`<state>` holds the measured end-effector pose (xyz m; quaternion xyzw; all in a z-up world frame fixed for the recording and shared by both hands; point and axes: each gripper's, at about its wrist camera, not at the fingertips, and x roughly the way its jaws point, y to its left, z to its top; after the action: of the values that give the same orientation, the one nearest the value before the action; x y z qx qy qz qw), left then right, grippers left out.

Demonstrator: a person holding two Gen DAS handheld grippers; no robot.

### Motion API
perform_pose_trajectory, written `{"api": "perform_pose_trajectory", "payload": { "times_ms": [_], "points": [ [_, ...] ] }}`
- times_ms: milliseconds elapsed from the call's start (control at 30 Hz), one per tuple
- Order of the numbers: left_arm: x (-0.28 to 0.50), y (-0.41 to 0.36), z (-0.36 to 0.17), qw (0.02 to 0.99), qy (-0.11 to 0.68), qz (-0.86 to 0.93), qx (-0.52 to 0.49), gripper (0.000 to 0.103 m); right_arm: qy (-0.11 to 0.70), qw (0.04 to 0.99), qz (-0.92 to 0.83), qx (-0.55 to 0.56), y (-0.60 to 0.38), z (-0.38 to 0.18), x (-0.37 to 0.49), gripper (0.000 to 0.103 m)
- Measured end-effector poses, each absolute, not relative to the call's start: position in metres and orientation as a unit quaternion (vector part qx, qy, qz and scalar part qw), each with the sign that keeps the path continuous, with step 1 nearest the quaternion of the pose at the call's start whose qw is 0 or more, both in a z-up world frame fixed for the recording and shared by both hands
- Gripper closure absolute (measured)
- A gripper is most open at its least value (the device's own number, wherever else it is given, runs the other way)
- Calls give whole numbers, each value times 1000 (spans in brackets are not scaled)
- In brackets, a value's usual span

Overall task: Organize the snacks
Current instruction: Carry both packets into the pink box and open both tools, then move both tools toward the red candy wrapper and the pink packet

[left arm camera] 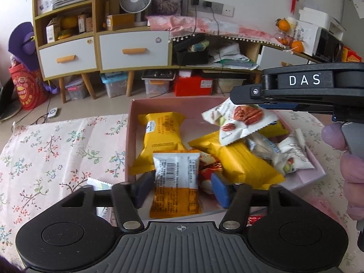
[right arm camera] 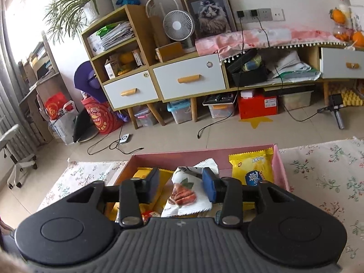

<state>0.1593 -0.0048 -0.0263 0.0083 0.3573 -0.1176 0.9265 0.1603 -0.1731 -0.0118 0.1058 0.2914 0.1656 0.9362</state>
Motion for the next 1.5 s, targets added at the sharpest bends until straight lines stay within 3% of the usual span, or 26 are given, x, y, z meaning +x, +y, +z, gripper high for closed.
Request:
{"api": "perform_pose_trajectory", "payload": {
  "times_ms": [200,600,1100,1500],
  "points": [
    [148,-8,-15,928,353,-120,11,27,282,942,161,89,-178,1,149,38],
    [111,-14,7,927,353,-123,9,15,279,946,147,74,-192,11,118,17],
    [60,-19,11,924,362,-117,30,5,289,946,140,42,-201,9,74,1],
    [37,-19,-11,925,358,-106,67,3,316,941,121,26,-218,-25,51,0]
  ]
}}
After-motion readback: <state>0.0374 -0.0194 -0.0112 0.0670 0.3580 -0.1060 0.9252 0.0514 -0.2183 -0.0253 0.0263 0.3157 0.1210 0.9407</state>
